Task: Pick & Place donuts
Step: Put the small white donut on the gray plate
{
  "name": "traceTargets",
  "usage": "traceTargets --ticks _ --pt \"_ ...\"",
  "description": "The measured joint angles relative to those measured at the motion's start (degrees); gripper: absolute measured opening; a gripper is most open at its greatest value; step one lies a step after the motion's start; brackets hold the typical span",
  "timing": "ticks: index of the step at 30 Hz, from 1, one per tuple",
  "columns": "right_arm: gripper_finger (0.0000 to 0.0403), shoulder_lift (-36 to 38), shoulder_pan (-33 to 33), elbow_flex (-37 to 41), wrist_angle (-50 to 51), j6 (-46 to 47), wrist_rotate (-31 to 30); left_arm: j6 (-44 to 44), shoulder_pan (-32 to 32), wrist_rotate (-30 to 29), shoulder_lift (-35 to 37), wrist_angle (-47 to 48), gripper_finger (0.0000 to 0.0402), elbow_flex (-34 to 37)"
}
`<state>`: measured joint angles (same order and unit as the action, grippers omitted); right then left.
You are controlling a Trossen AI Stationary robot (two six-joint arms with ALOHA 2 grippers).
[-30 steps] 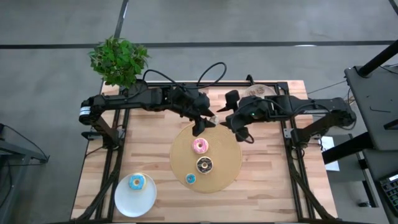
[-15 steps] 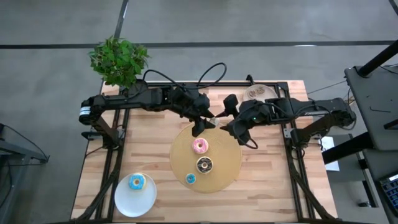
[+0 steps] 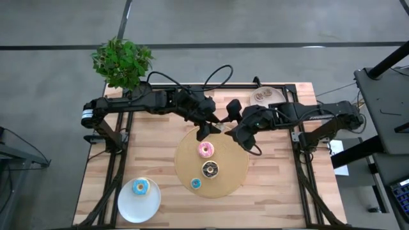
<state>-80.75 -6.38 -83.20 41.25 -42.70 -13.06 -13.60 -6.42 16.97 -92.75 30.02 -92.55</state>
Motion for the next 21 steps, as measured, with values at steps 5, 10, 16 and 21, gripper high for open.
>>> traceTargets --ticks 5,10,16,21 --pt "0.0228 0.00 0.01 0.00 -0.02 0.01 -0.15 -0.07 0.00 0.00 0.00 0.02 0.0202 0.00" --pt "0.0228 0.00 0.01 0.02 -0.02 0.92 -0.32 -0.01 0.00 0.00 0.00 0.02 0.0202 0.00" --pt "0.0228 0.85 0.01 0.07 -0.15 4.81 -0.65 0.22 0.00 -0.02 0.00 0.02 0.0202 0.00" --pt "0.0228 1.96 0.01 0.07 -0.23 6.57 -0.63 0.33 0.00 -0.05 0.00 0.02 0.0202 0.00"
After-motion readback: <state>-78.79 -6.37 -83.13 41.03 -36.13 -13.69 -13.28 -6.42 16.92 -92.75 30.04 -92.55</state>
